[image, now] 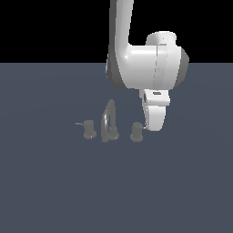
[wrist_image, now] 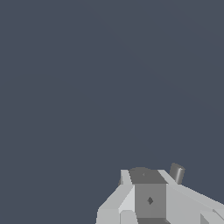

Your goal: Turn on the faucet by rotating a designated handle.

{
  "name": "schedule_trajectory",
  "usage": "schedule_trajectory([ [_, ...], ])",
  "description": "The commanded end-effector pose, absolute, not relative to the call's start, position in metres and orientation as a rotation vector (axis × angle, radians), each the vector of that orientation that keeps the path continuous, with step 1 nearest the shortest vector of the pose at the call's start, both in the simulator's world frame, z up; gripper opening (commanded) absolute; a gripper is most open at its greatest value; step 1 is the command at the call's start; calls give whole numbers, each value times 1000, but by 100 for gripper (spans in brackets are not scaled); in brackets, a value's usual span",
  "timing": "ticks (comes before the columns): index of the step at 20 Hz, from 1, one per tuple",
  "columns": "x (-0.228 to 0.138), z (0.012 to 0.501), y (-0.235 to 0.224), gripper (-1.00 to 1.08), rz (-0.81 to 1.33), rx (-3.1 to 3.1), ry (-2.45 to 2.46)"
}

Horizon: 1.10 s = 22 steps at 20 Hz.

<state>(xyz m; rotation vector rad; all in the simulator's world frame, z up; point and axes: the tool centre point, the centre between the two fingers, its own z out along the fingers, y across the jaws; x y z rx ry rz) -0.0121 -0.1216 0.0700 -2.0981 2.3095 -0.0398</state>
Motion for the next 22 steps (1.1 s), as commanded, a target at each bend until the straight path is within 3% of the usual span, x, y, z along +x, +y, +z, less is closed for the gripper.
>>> schedule_trajectory([
  [1, -31, 67, -118, -100, -9, -2108, 2322],
  [6, -50, 64, -115, -100, -1, -2106, 2330],
  [8, -38, 69, -127, -100, -39, -2080, 2335],
  [18, -66, 64, -83, -100, -3, -2104, 2332],
  [20, -58, 69, -108, -100, -37, -2058, 2363],
  [22, -57, 68, -94, -100, -29, -2068, 2356],
])
